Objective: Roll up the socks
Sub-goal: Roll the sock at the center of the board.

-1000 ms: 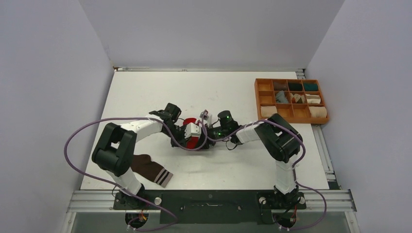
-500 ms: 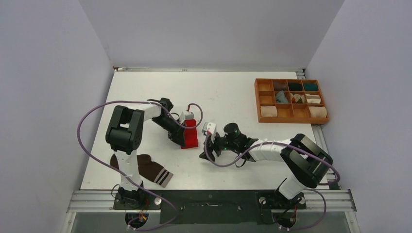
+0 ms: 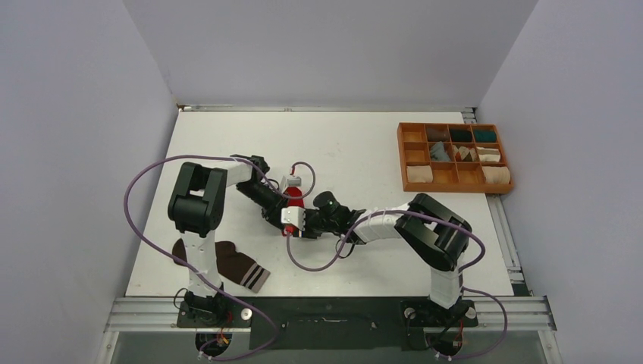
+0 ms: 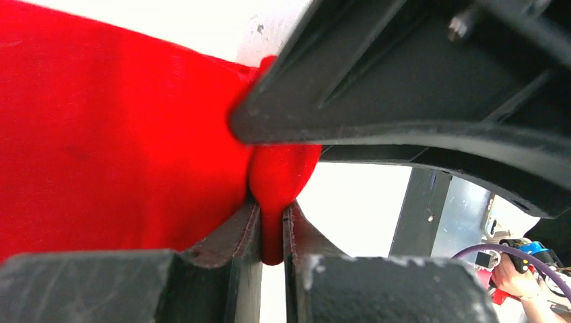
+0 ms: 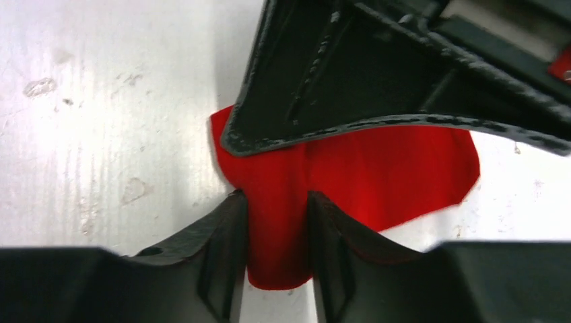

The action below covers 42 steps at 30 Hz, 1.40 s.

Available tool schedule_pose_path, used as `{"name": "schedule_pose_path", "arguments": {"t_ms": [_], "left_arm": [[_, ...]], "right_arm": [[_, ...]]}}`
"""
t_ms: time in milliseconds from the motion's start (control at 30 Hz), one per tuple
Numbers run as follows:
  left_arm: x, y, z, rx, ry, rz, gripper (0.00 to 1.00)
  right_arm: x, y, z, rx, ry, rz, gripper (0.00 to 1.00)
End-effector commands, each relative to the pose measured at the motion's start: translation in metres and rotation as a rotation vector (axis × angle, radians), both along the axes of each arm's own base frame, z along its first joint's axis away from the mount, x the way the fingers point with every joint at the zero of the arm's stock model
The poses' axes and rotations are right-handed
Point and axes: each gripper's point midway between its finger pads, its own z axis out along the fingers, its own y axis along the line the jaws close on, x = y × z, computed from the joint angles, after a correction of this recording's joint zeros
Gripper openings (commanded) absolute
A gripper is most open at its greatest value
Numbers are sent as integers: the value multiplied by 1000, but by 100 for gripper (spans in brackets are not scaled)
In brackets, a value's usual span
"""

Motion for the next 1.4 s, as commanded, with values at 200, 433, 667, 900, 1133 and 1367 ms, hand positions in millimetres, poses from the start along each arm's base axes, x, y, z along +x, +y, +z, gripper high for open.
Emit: {"name": "schedule_pose_path", "arguments": {"t_ms": [200,433,667,900,1133,1367], "left_arm": [[9,17,-1,12,-147,-55,31],[33,29,67,-169,-508,-61,52],[8,33,63,-178,-713,-201,56],[7,19,34,-33,-908,-383,58],[16,14,-1,145,-953,-497,58],[15,20,-15,245,-944,-495,20]], "right_arm": [[-30,-19,-18,-136,184,-52,8],[-58,-33,-33,-224,581,-246,5],[-66,-18,-40,-170,1058,-384,5],[-56,-13,-47,-120,1304,-453,5],[-46,-11,-49,-52,1323,-424,6],[-38,-7,-36,-16,1266,-358,22]]}}
